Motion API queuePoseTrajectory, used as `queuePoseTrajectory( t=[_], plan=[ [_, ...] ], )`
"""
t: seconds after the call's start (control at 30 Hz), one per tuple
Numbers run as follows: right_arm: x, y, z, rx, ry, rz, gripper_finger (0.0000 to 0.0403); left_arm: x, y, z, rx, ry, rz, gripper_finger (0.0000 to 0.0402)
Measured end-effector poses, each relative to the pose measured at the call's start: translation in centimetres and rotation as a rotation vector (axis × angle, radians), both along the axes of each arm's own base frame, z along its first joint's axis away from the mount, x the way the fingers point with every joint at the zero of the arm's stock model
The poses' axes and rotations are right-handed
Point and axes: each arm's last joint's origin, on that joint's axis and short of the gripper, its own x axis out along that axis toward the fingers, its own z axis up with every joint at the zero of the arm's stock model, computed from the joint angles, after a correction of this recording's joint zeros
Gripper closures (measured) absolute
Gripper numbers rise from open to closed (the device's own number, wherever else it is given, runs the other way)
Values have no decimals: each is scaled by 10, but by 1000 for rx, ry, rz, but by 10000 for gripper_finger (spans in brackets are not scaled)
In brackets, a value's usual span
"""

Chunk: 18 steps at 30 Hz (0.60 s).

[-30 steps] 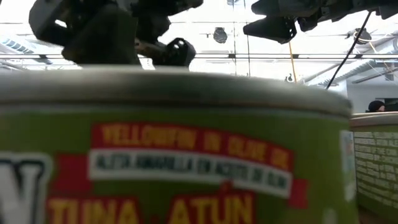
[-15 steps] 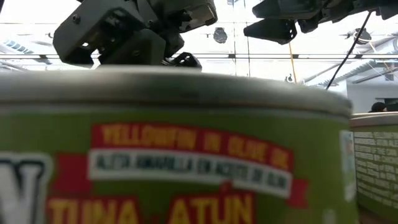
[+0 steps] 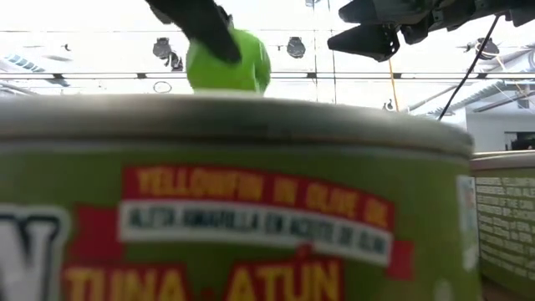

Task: Pick & Place Food Item
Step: Put the green apple into the left transparent bin

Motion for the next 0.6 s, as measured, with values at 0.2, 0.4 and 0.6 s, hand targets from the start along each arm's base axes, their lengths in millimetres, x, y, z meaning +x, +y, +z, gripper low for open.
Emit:
queuePoseTrajectory(
  t=[0.2,0.4,0.6],
  plan=[
    [0,0,0,2,2,-1,80,-34,19,52,33,-110,139,73],
    [0,0,0,1,4,0,80,-60,49,60,40,-48,336,73],
    [0,0,0,2,2,-1,80,-74,82,24,8,4,449,73]
  ],
)
